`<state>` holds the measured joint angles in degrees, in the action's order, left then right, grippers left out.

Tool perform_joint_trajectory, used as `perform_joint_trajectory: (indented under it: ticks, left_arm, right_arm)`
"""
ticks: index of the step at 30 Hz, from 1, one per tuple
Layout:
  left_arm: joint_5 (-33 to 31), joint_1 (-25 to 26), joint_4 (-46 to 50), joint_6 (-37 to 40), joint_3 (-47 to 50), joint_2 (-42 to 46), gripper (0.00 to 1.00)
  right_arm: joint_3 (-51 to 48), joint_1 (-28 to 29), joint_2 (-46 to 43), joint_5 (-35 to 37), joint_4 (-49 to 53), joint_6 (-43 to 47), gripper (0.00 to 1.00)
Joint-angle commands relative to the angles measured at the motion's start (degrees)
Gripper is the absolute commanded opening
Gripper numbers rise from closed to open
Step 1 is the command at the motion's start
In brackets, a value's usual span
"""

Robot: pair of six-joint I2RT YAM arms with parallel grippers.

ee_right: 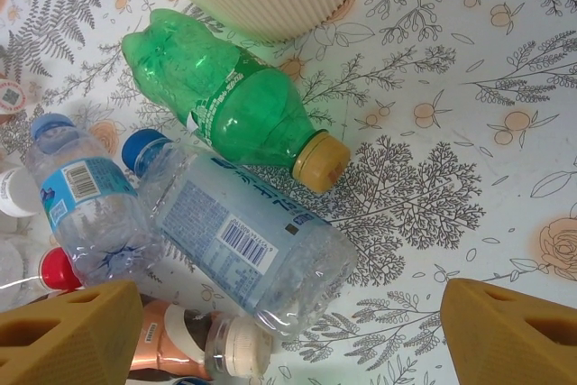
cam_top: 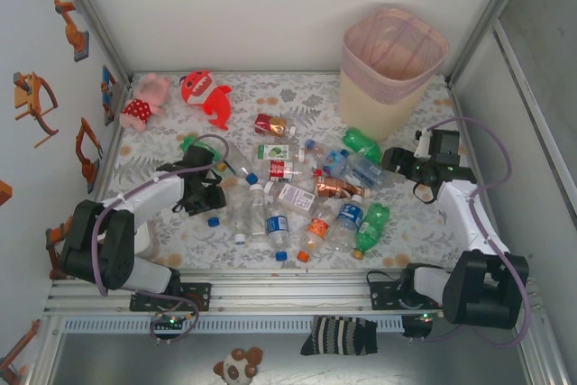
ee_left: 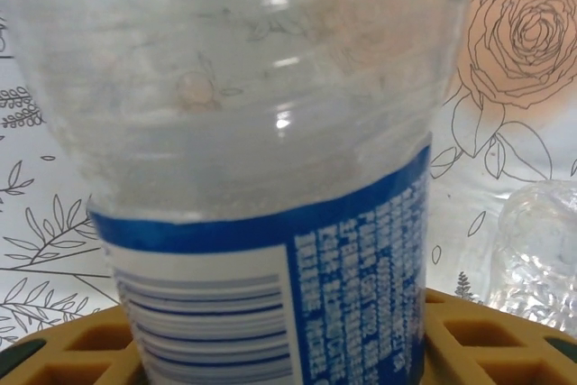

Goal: Put the plastic bottles in the bin

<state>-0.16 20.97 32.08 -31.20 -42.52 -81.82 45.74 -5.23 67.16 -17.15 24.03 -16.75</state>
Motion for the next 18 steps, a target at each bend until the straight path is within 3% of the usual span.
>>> perform_joint_trajectory:
  ticks: [1, 9, 15, 18]
  left_arm:
    - [-0.76, 0.26, 0.78, 0.18, 1.12, 2.42, 0.50]
    - [-0.53, 0.78, 4.29, 1.66, -0.58, 11.13, 0.48]
    - [5.81, 2.29, 2.17, 5.38, -3.29, 20.21, 0.45]
    - [9.97, 3.97, -1.50, 7.18, -4.40, 23.67, 0.45]
  right_arm:
    - [2.92, -0.10, -2.00, -0.73, 2.57, -0.72, 0.84]
    - [5.26, 0.87, -5.17, -4.68, 4.42, -4.23, 0.82]
    - [7.79, 5.09, -7.32, -7.73, 4.25, -7.28, 0.81]
    - [9.26, 9.87, -7.82, -6.23, 3.79, -9.47, 0.80]
